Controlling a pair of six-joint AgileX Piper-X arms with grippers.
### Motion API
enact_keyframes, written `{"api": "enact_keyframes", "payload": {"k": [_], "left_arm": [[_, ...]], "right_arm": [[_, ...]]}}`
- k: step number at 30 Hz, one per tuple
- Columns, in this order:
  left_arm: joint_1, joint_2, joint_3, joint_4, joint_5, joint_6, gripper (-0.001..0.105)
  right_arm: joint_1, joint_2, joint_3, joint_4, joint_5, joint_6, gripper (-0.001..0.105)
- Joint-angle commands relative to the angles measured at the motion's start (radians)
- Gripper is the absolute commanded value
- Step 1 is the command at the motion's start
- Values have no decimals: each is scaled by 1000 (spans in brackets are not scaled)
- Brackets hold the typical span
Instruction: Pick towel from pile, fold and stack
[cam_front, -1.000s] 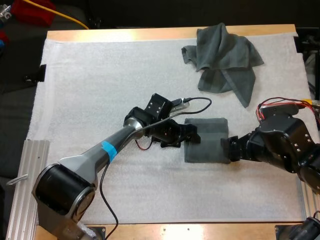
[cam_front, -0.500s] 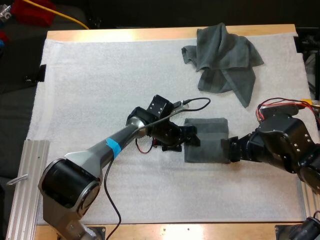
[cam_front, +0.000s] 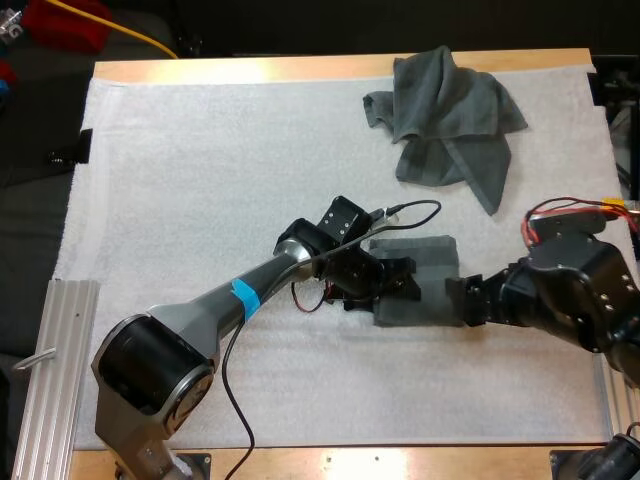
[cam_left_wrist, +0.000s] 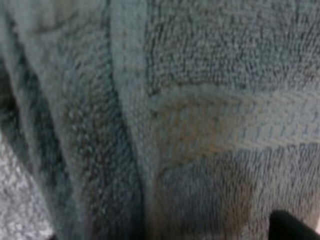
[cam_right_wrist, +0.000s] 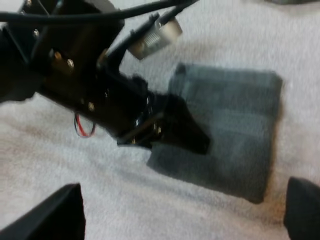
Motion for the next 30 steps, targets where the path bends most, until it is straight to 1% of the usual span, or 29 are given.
{"api": "enact_keyframes", "payload": {"k": [1, 2, 6, 7, 9, 10, 15, 20, 23, 25, 28, 30], "left_arm": [[-9, 14, -2, -13, 5, -9, 60], [-9, 14, -2, -17, 5, -9, 56], [-9, 14, -2, -26, 5, -12, 29], [-9, 14, -2, -28, 5, -9, 24], [-9, 14, -2, -29, 0, 4, 4], [-9, 14, -2, -29, -2, 15, 0], [-6, 4, -2, -22, 30, 93, 0], [17, -56, -2, 20, 29, 199, 0], [47, -103, -2, 70, 29, 275, 0], [77, -137, -2, 128, 29, 345, 0], [114, -176, -2, 202, 29, 424, 0], [151, -212, -2, 276, 25, 500, 0]], "right_arm": [[0, -17, -6, 0, 8, -11, 78], [0, -19, -6, 0, 8, -11, 78], [0, -24, -6, 4, 8, -11, 78], [0, -24, -6, 5, 8, -11, 78], [0, -24, -6, 6, 7, -11, 78], [0, -24, -6, 6, 6, -11, 78], [0, -24, -6, 6, -1, -6, 78], [0, -24, -6, 6, -1, -6, 78], [0, -24, -6, 6, -1, -6, 78], [0, -24, -6, 6, -1, -6, 78], [0, -24, -6, 6, -1, -6, 78], [0, -24, -6, 5, -13, -6, 78]]}}
